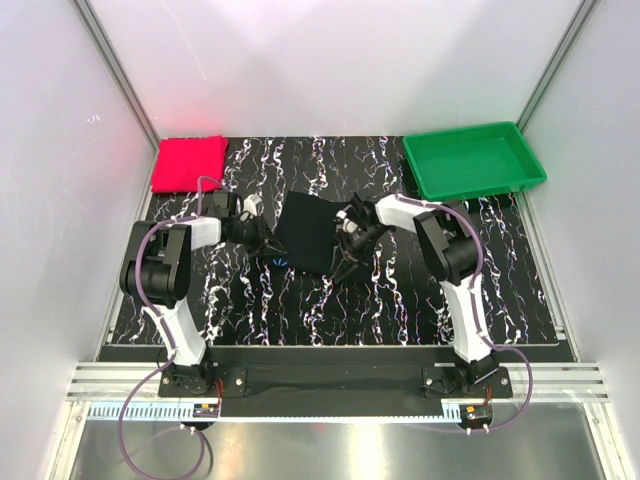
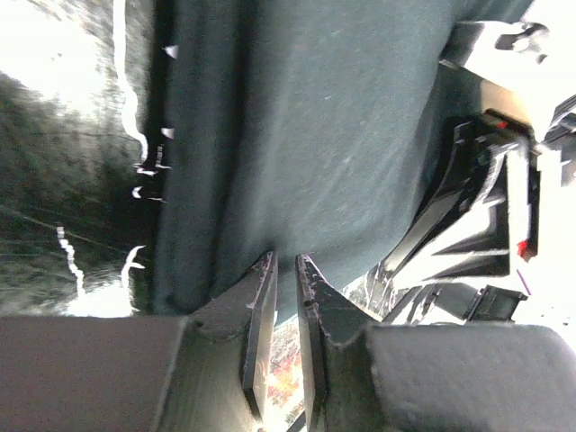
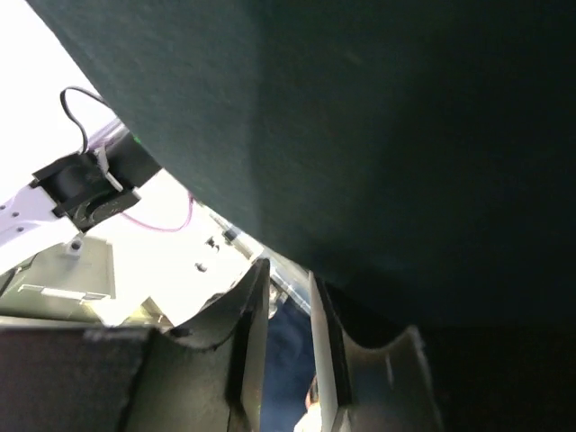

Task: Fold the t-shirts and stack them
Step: Fold the tshirt

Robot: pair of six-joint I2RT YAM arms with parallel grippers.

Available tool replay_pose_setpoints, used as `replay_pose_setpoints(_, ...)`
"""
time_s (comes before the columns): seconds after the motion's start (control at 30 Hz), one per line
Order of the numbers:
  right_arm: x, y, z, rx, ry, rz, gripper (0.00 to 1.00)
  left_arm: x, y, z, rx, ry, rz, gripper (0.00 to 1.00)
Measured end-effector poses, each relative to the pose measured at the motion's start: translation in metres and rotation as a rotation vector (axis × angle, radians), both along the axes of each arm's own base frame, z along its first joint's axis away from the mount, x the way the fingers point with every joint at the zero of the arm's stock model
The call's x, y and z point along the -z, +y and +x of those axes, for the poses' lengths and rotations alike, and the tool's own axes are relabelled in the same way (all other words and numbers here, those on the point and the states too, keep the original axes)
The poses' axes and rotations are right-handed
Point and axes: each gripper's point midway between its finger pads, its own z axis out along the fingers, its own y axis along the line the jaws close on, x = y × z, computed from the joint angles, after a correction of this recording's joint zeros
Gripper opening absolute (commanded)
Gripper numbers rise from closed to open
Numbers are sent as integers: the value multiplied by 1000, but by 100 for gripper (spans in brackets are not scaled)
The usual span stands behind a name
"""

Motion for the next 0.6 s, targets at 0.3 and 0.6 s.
replay_pose_setpoints(0.3,1,-84,11,181,-8,0,32,2,3,1,0,-12,5,18)
replay_pose_setpoints(0.6,-20,-123,-16,241,-57,-131,41,-8,10,-4,-17,-18,47,25)
